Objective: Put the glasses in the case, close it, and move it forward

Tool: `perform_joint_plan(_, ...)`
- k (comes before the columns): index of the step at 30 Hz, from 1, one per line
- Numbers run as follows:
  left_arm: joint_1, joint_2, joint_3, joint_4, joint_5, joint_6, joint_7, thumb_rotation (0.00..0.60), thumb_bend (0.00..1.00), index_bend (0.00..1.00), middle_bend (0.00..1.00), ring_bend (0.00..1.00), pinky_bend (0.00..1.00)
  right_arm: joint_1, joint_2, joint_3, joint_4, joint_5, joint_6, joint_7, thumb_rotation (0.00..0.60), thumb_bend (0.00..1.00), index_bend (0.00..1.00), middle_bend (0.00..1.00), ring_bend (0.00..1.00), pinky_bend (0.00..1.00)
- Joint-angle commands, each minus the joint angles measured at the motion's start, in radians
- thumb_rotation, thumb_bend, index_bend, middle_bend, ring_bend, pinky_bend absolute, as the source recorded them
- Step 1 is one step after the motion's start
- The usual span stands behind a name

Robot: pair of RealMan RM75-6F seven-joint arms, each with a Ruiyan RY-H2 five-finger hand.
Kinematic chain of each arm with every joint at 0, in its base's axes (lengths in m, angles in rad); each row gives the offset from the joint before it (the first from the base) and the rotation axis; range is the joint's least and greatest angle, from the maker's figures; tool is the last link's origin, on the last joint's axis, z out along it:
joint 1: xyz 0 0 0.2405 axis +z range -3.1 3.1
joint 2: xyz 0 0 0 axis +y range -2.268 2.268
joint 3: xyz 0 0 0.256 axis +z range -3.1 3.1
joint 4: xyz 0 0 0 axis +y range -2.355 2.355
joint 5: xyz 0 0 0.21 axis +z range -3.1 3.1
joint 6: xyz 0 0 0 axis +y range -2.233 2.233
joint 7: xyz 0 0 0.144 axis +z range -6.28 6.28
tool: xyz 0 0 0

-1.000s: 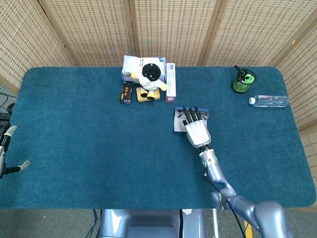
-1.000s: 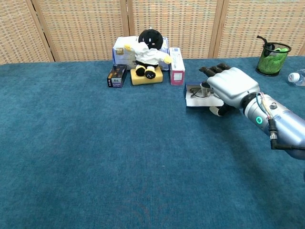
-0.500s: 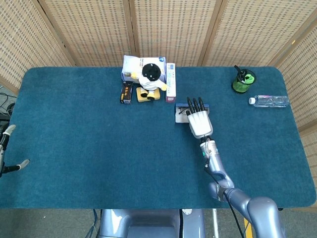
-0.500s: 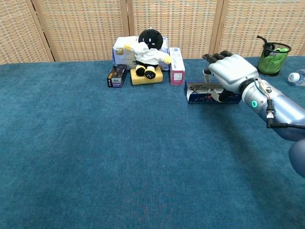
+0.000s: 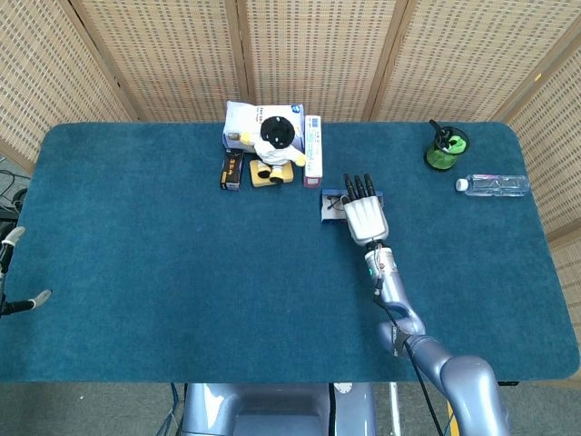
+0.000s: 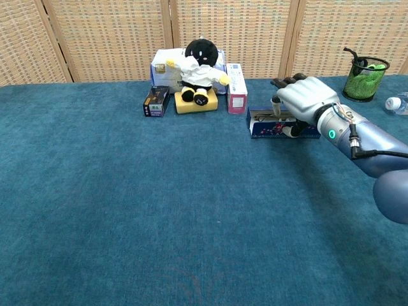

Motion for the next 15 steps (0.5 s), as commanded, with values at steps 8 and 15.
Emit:
perform_joint_plan(8,-0.002,-0.001,-0.003,0.003,-0.009,-0.006,0.0,0.6,0.0,0.0,0.0,0.0,0.0,0.005,-0.014,-0.007,0.009,0.014,-0.031,-0.005,0.6,0.43,0.49,0.0,0.0,0.0)
perform_joint_plan(15,-0.002,0.0,-0.003,0.004,-0.011,-0.007,0.0,0.6,0.0,0.0,0.0,0.0,0.0,-0.001,-0.012,-0.017,0.021,0.014,-0.033,-0.019,0.6,0.49,0.66,0.03,0.0,0.0)
